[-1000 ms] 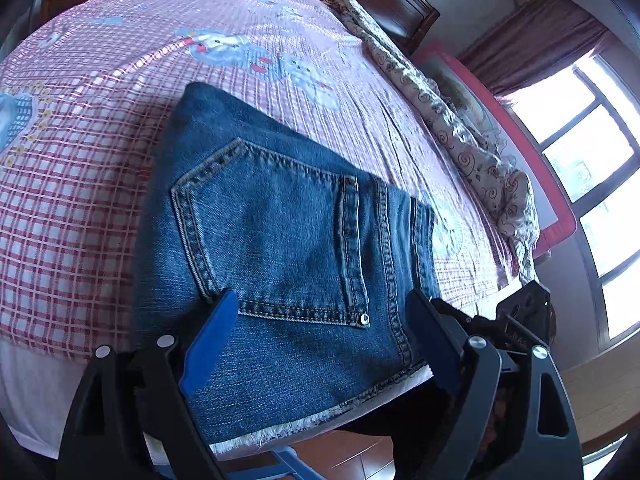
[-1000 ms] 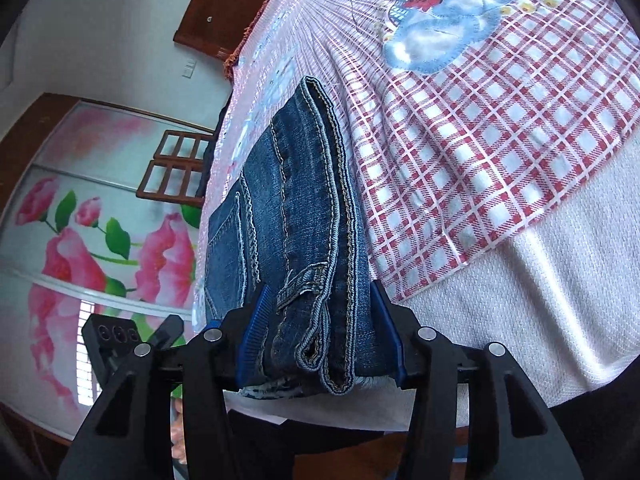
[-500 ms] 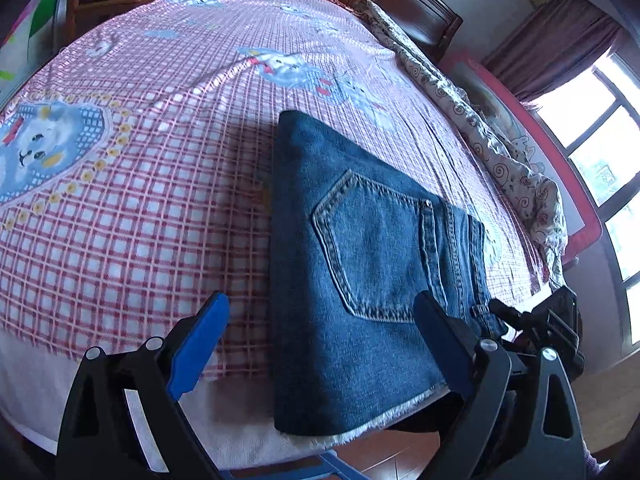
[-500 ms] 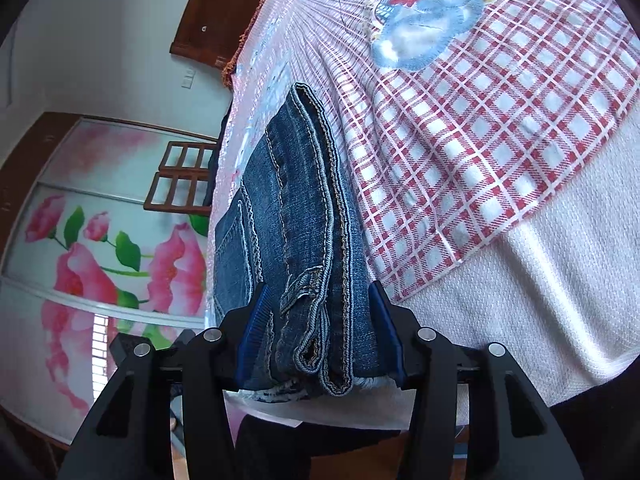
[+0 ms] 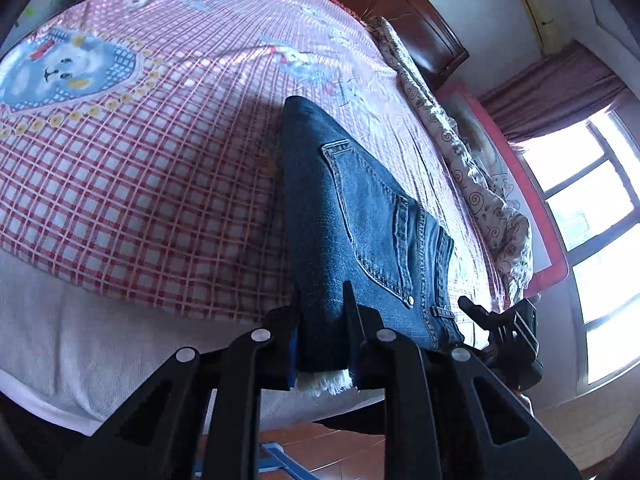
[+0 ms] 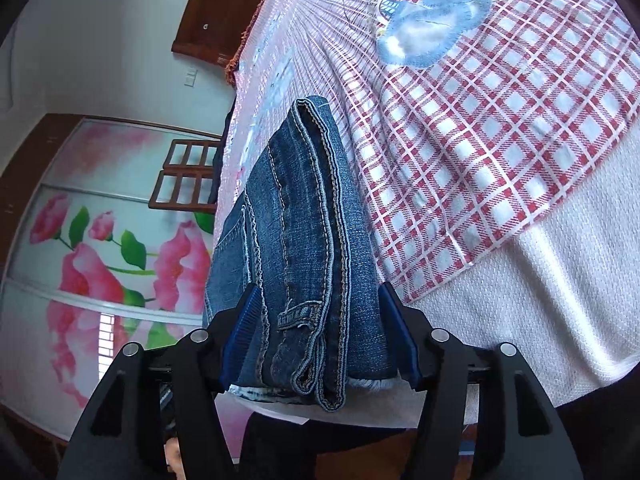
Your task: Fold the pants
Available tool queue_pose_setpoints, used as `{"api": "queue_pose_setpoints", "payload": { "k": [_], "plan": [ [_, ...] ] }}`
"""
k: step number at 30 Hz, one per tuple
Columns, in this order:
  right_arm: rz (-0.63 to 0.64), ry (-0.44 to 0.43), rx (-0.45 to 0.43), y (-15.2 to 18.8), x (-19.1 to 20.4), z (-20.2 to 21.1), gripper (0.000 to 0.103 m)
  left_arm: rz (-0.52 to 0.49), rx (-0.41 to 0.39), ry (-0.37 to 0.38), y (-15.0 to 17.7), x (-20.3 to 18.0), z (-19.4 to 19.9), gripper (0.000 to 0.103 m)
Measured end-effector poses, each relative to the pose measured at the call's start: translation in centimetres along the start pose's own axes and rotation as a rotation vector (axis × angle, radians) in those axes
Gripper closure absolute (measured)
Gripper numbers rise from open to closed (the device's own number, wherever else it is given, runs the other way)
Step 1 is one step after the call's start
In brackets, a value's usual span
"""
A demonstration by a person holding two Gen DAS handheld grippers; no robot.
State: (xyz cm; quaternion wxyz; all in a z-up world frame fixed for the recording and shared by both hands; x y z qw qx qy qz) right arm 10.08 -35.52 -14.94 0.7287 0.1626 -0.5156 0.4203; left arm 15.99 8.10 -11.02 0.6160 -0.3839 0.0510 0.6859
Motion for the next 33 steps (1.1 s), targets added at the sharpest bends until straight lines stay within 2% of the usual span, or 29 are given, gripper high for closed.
{"api": "queue_pose_setpoints", "payload": {
  "k": [1, 2, 3, 4, 5, 6, 7, 8, 10, 12, 15, 16, 17, 18, 19, 20, 21, 25, 29, 33],
  "plan": [
    [0.009, -0.004, -0.004, 0.1, 0.0, 0.0, 0.043, -0.007, 0.060, -0.042, 0.2, 0.6, -1.2, 0.073],
    [0.015, -0.010, -0.007, 0.2, 0.0, 0.0, 0.041, -0.020, 0.070, -0.076, 0.5, 1.1, -1.7, 0.064],
    [0.023, -0.026, -0.006, 0.4, 0.0, 0.1, 0.036, -0.021, 0.062, -0.053, 0.5, 1.2, -1.5, 0.061],
    [0.032, -0.032, 0.002, 0.5, 0.2, 0.1, 0.035, -0.008, 0.059, -0.055, 0.4, 1.2, -1.4, 0.048],
    [0.040, -0.031, 0.010, 0.8, 0.4, 0.0, 0.031, 0.006, 0.042, -0.073, 0.0, 1.5, -0.9, 0.040],
    [0.054, -0.032, 0.017, 1.0, 0.5, 0.0, 0.030, 0.013, 0.011, -0.108, -0.5, 1.8, -0.2, 0.023],
    [0.067, -0.027, 0.021, 1.1, 0.8, -0.1, 0.029, 0.006, -0.029, -0.116, -1.3, 2.0, 0.6, 0.012],
    [0.075, -0.022, 0.027, 1.2, 1.0, -0.2, 0.028, -0.013, -0.051, -0.105, -2.0, 1.8, 0.8, 0.012],
    [0.091, -0.013, 0.036, 1.3, 1.3, -0.4, 0.028, -0.054, -0.014, -0.068, -3.2, 1.2, -0.2, 0.012],
    [0.122, 0.010, 0.042, 1.5, 1.8, -0.6, 0.028, -0.079, 0.036, -0.071, -3.8, 0.9, -2.0, 0.012],
    [0.121, 0.028, 0.037, 1.8, 2.2, -1.0, 0.028, -0.093, 0.106, -0.024, -3.7, 0.3, -4.0, 0.025],
    [0.126, 0.038, 0.039, 1.9, 2.3, -1.0, 0.030, -0.100, 0.109, -0.011, -3.6, -0.2, -4.2, 0.026],
    [0.137, 0.064, 0.040, 1.8, 2.3, -1.1, 0.038, -0.115, 0.111, -0.002, -3.4, -0.5, -4.4, 0.030],
    [0.158, 0.100, 0.047, 2.0, 2.7, -1.4, 0.055, -0.123, 0.132, 0.001, -3.0, -0.6, -4.7, 0.045],
    [0.181, 0.145, 0.055, 2.1, 2.8, -1.5, 0.064, -0.125, 0.131, -0.028, -2.8, -0.8, -4.9, 0.053],
    [0.182, 0.163, 0.059, 2.1, 2.8, -1.5, 0.073, -0.122, 0.126, -0.029, -2.8, -0.7, -4.7, 0.056],
    [0.172, 0.146, 0.060, 2.2, 3.0, -1.4, 0.076, -0.108, 0.126, -0.009, -2.8, -0.7, -4.6, 0.068],
    [0.231, 0.176, 0.059, 2.3, 5.2, -1.2, 0.082, -0.102, 0.095, -0.014, -2.8, -0.8, -2.8, 0.085],
    [0.311, 0.141, 0.030, 1.3, 9.6, -0.2, 0.083, -0.116, 0.017, 0.014, -4.3, -2.8, -0.3, 0.088],
    [0.376, 0.097, 0.022, -0.9, 13.3, -0.1, 0.084, -0.143, -0.036, 0.042, -7.2, -5.0, 1.3, 0.088]
  ]
}}
Point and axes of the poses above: each gripper's, at about its wrist camera, not at the fingertips, and z roughly against the way its jaws point, x to its left, y to its underside, the point moved 4 cm from there along -z, roughly the way its jaws point, and after that the axes turned 3 degrees about -y, right-handed, at the moved point
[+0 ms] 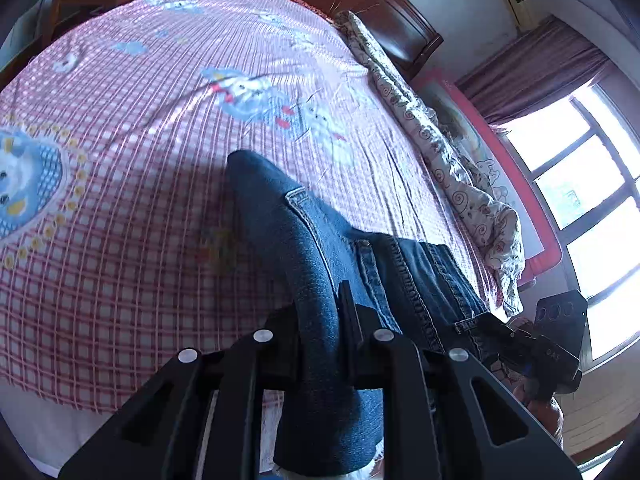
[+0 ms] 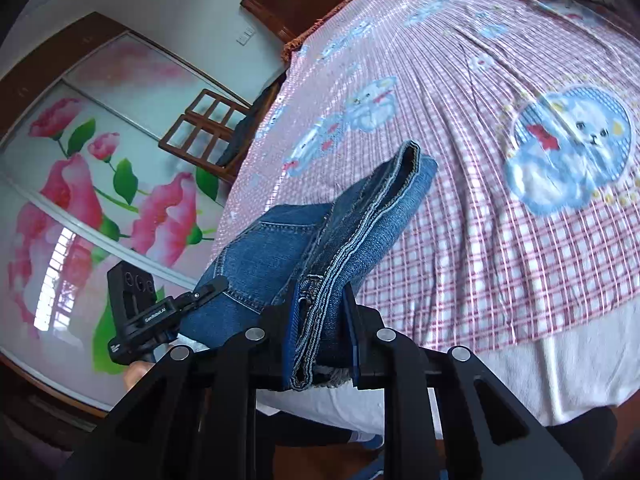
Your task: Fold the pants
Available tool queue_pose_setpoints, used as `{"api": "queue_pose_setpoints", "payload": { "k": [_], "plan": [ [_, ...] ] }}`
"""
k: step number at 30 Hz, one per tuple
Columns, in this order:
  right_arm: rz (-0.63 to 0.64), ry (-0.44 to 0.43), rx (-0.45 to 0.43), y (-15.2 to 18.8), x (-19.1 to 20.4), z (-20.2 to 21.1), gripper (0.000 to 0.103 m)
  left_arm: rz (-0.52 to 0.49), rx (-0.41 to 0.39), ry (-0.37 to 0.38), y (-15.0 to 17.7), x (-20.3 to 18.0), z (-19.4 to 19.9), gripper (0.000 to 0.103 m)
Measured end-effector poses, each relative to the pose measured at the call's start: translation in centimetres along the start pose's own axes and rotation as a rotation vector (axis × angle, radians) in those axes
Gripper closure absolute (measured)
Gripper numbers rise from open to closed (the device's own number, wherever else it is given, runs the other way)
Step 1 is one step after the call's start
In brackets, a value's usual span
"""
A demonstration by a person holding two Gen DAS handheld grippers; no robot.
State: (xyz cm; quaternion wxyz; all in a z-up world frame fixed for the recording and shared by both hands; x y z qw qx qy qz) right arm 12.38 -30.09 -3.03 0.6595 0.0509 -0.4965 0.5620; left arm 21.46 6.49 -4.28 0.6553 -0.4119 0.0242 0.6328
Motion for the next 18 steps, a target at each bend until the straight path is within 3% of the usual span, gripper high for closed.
{"api": "queue_pose_setpoints", "payload": {
  "k": [7, 11, 14, 15, 18],
  "plan": [
    [0.079, -0.026, -0.044, -7.2, 1.2, -0.5, 0.084, -0.108, -0.098, -0.021, -6.8, -3.2, 0.1, 0.088],
    [0.122, -0.024, -0.087, -11.4, 1.1, -1.4, 0.084, -0.104, -0.150, -0.021, -10.9, -3.3, -1.0, 0.088],
    [0.124, -0.017, -0.113, -13.9, -0.2, -3.1, 0.085, -0.139, -0.179, -0.061, -13.0, -3.1, -2.8, 0.087],
    [0.129, -0.010, -0.126, -14.5, -0.8, -3.7, 0.093, -0.141, -0.182, -0.075, -13.5, -2.7, -3.6, 0.087],
    [0.067, -0.023, -0.171, -16.3, -3.8, -4.8, 0.095, -0.110, -0.161, -0.131, -14.2, -0.5, -6.4, 0.087]
  ]
}}
Point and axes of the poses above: each gripper's, at about its wrist camera, not at the fingertips, and z roughly against the way its jaws point, x to its left, y to its underside, the point moved 4 cm from there along -z, roughly the way its jaws point, and after that the axes turned 3 degrees about -y, right-handed, at the moved point
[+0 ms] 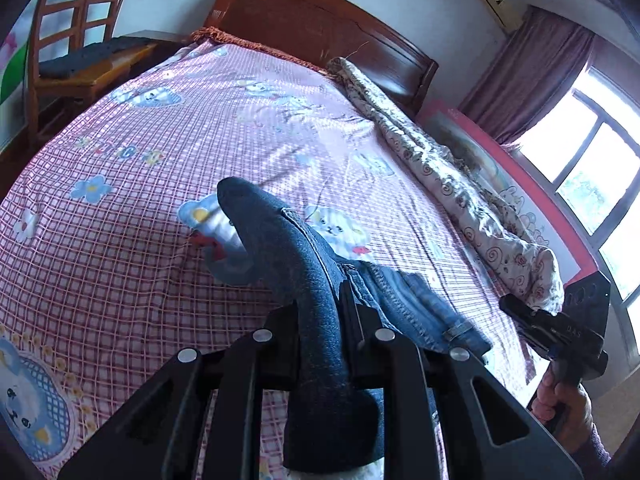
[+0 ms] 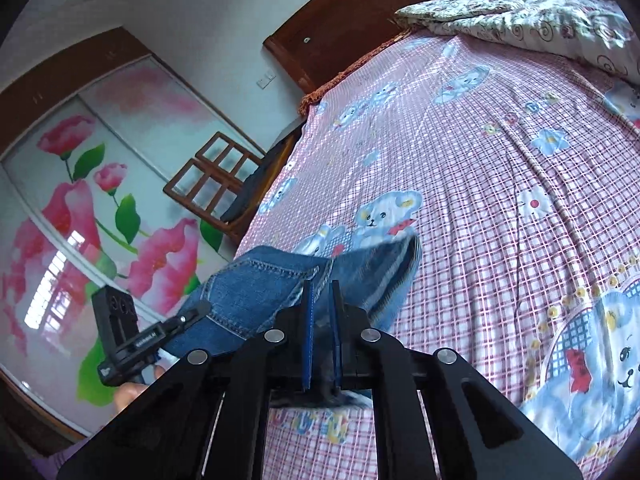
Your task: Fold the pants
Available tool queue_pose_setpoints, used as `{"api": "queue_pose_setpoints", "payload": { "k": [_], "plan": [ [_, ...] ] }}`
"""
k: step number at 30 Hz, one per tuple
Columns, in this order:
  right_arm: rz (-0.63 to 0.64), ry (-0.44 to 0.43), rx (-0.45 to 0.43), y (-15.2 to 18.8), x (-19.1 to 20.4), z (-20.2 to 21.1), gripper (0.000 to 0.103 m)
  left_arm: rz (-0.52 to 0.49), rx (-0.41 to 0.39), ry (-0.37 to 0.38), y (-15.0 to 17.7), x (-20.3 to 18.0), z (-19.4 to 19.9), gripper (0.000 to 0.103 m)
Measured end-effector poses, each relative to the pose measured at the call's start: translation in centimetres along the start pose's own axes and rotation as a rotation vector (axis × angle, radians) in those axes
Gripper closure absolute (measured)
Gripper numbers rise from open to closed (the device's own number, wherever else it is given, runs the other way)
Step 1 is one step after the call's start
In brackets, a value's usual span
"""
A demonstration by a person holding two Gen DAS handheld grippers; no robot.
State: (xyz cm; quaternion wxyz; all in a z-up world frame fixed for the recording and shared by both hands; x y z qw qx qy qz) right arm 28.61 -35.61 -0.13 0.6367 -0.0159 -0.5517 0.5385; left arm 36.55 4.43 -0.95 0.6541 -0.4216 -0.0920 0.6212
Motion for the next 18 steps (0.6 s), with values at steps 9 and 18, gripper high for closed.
{"api": "queue_pose_setpoints", "payload": {
  "k": [9, 18],
  "plan": [
    [-0.236, -0.017, 0.171, 4.8, -5.8, -2.4, 0.094, 0.159, 0.087, -0.045, 4.8, 6.2, -3.1, 0.080],
    [-0.285, 0.014, 0.262, 8.8, -5.3, -5.5, 0.054, 0.135, 0.124, -0.071, 4.7, 6.1, -3.8, 0.076]
  ]
}}
Point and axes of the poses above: each gripper's, at about its wrist camera, not at the fingertips, and z roughly against the way its jaws point, x to its left, y to its underside, the point moved 4 cm from there along -z, roughly the way its jaws point, and after that the axes turned 3 degrees about -y, right-handed, at the moved point
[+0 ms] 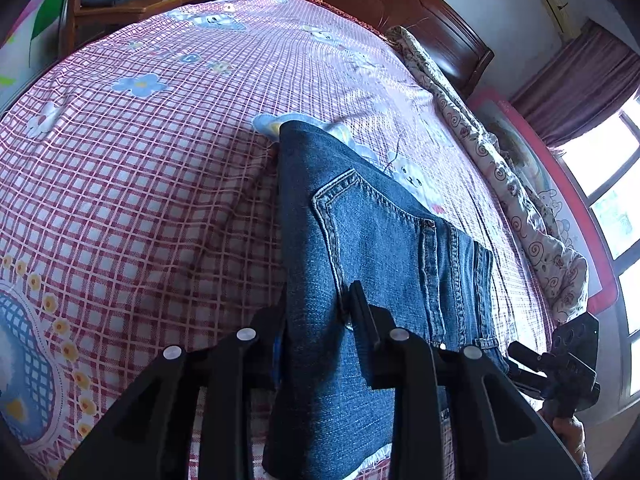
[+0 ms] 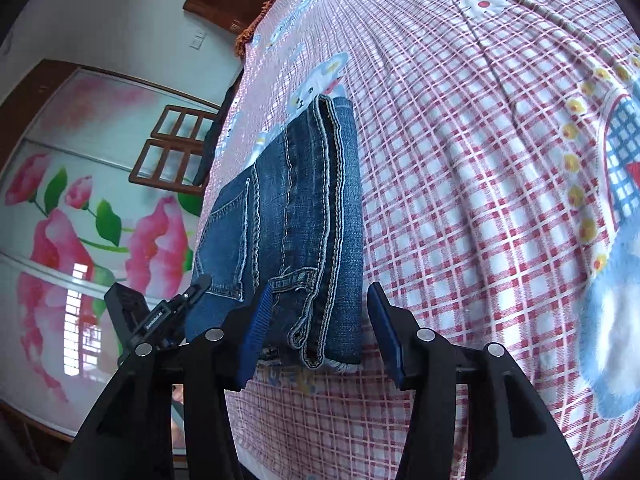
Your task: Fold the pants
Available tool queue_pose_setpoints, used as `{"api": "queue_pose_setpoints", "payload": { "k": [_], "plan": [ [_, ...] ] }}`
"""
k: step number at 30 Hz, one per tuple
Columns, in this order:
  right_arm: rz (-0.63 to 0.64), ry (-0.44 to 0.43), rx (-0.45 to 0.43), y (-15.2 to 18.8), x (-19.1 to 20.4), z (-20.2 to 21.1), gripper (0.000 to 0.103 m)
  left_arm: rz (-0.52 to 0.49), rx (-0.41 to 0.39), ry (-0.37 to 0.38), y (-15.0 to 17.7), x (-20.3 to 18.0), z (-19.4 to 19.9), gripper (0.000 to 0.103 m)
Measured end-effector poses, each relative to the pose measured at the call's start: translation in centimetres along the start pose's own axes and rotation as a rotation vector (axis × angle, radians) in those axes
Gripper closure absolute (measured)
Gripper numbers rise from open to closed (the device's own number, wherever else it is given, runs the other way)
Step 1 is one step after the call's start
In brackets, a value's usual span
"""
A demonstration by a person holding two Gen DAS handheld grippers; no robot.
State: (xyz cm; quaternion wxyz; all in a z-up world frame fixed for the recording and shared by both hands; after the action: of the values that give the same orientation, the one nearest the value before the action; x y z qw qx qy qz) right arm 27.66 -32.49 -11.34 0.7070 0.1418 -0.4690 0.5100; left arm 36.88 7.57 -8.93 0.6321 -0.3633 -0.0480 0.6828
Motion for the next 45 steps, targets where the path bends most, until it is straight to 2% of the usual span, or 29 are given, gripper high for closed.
{"api": "queue_pose_setpoints", "payload": {
  "k": [3, 4, 5, 6, 12, 14, 15, 16, 17, 18, 20, 21, 23, 25, 27, 28, 29, 31, 33, 35, 36, 38, 40, 41, 42, 45],
  "plan": [
    [0.046, 0.040, 0.032, 0.7, 0.6, -1.5, 0.056, 0.003, 0.005, -0.004, -0.1, 0.0, -0.2, 0.076],
    [0.077, 0.065, 0.030, 0.8, 1.0, -1.7, 0.062, 0.003, 0.006, -0.008, -0.1, 0.0, -0.3, 0.076],
    [0.106, 0.096, 0.036, 0.8, 1.3, -1.8, 0.073, 0.004, 0.008, -0.007, -0.1, 0.0, -0.3, 0.076],
    [0.123, 0.110, 0.041, 0.7, 1.8, -1.8, 0.078, 0.006, 0.007, -0.006, -0.2, -0.1, -0.3, 0.076],
    [0.384, 0.178, 0.025, -1.5, 9.2, 0.3, 0.083, 0.006, -0.005, 0.020, 0.5, -0.5, 0.6, 0.075],
    [0.411, 0.228, 0.027, -2.1, 9.1, 0.4, 0.083, -0.034, 0.020, -0.007, 1.6, -0.6, 0.0, 0.071],
    [0.399, 0.269, 0.045, -2.0, 7.8, -0.1, 0.083, -0.051, 0.023, -0.029, 2.0, -0.6, -0.3, 0.064],
    [0.381, 0.313, 0.063, -1.9, 6.0, -0.8, 0.083, -0.055, 0.017, -0.048, 2.2, -0.6, -0.2, 0.052],
    [0.348, 0.349, 0.083, -1.5, 3.7, -1.5, 0.083, -0.056, 0.014, -0.068, 2.4, -0.6, 0.0, 0.047],
    [0.293, 0.315, 0.074, -1.1, 1.9, -1.9, 0.083, -0.063, 0.015, -0.098, 2.4, -0.8, 0.2, 0.041],
    [0.151, 0.203, 0.014, -1.2, 0.1, -1.1, 0.083, -0.100, -0.006, -0.173, 2.5, -1.6, 1.4, 0.041],
    [0.148, 0.202, 0.005, -1.1, 0.2, -1.1, 0.083, -0.119, -0.031, -0.191, 2.4, -2.0, 2.1, 0.039],
    [0.189, 0.233, 0.009, -0.9, 0.7, -1.2, 0.083, -0.126, -0.088, -0.179, 2.0, -3.2, 4.0, 0.036],
    [0.161, 0.226, 0.017, -1.1, 0.7, -1.3, 0.083, -0.111, -0.122, -0.129, 1.4, -4.5, 5.1, 0.030],
    [0.148, 0.220, 0.017, -1.1, 0.6, -1.2, 0.083, -0.105, -0.109, -0.064, 1.0, -6.0, 4.8, 0.028],
    [0.139, 0.217, 0.015, -1.2, 0.6, -1.1, 0.083, -0.123, -0.093, -0.065, 1.0, -6.7, 4.0, 0.027],
    [0.126, 0.212, 0.012, -1.3, 0.4, -0.9, 0.083, -0.143, -0.070, -0.083, 1.2, -7.1, 2.9, 0.027],
    [0.091, 0.189, 0.010, -1.4, -0.2, -0.5, 0.080, -0.146, 0.031, -0.124, 2.2, -6.9, 0.0, 0.027],
    [0.039, 0.164, 0.021, -1.5, -0.8, 0.2, 0.069, -0.174, 0.046, -0.176, 3.3, -6.3, -1.7, 0.027],
    [0.025, 0.193, 0.008, -1.5, -0.4, 1.5, 0.062, -0.203, 0.018, -0.183, 4.0, -6.6, -1.6, 0.025],
    [0.021, 0.206, -0.017, -1.6, -0.1, 2.5, 0.062, -0.215, 0.015, -0.187, 4.0, -6.8, -1.6, 0.025],
    [0.015, 0.198, -0.084, -2.0, 0.8, 4.4, 0.060, -0.214, 0.011, -0.175, 4.0, -6.7, -1.5, 0.023],
    [0.030, 0.174, -0.118, -2.9, 2.3, 5.1, 0.052, -0.208, 0.008, -0.163, 4.0, -6.7, -1.5, 0.022],
    [0.047, 0.152, -0.113, -3.3, 3.4, 4.7, 0.046, -0.215, 0.007, -0.167, 4.0, -6.8, -1.5, 0.022],
    [0.068, 0.128, -0.099, -3.8, 4.5, 4.0, 0.044, -0.223, 0.005, -0.171, 4.1, -6.9, -1.5, 0.022],
    [0.128, 0.080, -0.043, -5.4, 7.9, 0.2, 0.044, -0.226, 0.002, -0.170, 3.9, -7.0, -1.5, 0.022]
  ]
}}
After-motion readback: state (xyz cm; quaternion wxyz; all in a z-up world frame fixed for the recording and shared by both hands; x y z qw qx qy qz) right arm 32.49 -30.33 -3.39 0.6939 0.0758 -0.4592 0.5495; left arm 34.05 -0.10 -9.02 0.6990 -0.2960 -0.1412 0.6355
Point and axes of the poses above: each gripper's, at about its wrist camera, not at the fingertips, and z roughly against the way its jaws point, x to its left, y to its underside, the point moved 4 cm from there along -z, roughly the way its jaws point, and after that the axes turned 3 degrees about -y, right-handed, at the moved point
